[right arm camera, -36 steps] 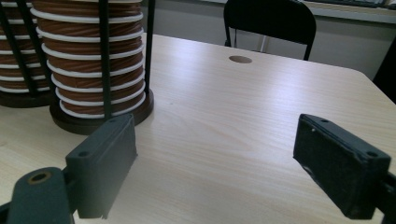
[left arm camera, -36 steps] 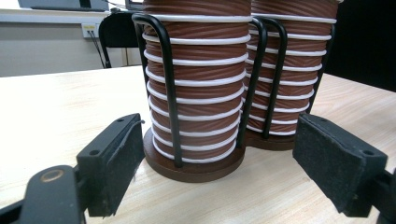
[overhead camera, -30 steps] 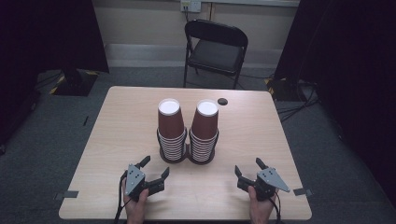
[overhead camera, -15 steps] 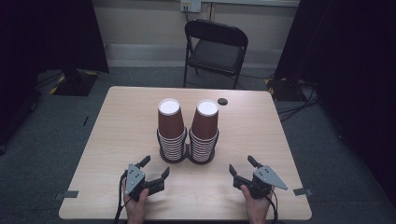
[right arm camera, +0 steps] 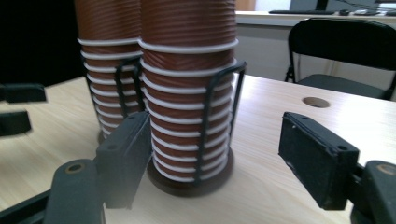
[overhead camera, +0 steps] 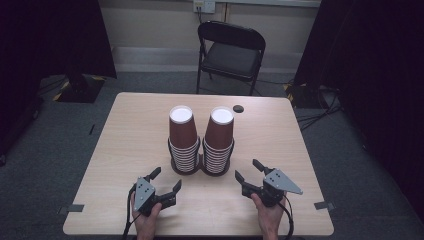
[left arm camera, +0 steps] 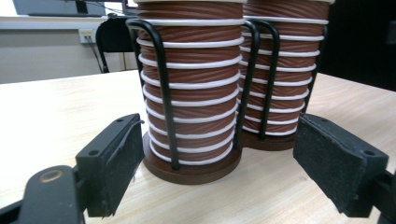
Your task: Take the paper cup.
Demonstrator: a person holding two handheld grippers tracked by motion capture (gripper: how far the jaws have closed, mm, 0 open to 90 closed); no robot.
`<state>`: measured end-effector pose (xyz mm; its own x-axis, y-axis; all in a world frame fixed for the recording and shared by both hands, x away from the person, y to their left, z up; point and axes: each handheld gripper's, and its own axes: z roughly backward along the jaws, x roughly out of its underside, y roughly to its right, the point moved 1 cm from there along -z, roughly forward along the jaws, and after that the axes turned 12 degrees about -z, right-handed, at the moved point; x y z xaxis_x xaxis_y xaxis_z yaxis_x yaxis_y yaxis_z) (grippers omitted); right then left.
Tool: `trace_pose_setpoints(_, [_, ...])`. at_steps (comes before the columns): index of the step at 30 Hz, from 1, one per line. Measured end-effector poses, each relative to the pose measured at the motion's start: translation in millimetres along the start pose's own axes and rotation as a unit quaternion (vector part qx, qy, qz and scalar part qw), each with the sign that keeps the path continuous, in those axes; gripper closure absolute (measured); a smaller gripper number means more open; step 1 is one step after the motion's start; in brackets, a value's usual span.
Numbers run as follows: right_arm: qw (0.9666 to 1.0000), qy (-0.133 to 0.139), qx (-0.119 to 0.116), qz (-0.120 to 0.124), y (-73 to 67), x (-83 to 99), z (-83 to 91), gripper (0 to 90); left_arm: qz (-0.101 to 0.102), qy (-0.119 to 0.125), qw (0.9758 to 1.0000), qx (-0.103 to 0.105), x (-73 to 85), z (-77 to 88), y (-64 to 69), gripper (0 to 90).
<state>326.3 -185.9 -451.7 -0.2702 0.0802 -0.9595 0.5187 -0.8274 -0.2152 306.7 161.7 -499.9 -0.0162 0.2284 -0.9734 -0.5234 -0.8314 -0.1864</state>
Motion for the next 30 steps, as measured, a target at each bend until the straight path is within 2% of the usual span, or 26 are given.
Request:
trace_pose_setpoints(4, [0.9998,-0.015,-0.014,-0.001,-4.5,-2.6,-5.6,24.5,-0.002,-0.001,1.0,0.009,-0.3,-0.4,0.9,18.9])
trace_pose_setpoints(8, [0.9994,-0.019,-0.024,-0.013,-7.4,-7.2,-10.6,19.0,-0.003,0.006,0.9999,0.008,0.2,1.0,0.7,18.7])
trace_pose_setpoints(15, [0.9996,0.007,-0.023,-0.015,-10.5,-35.1,-17.0,13.4,0.005,0.013,0.9998,0.01,1.0,2.2,-1.0,17.6])
trace_pose_setpoints(18, [0.9992,0.012,-0.029,-0.023,-9.8,-45.4,-21.7,13.1,0.008,0.015,0.9998,0.013,1.2,2.4,-1.6,17.4])
trace_pose_setpoints(23, [0.999,0.022,-0.035,-0.017,-11.2,-63.5,-28.6,13.1,0.007,0.016,0.9998,0.014,1.1,2.2,-1.1,17.5])
trace_pose_setpoints(30, [0.9987,0.02,-0.047,-0.01,-13.6,-82.0,-38.7,13.0,0.003,0.013,0.9998,0.014,0.9,2.1,-1.2,19.0])
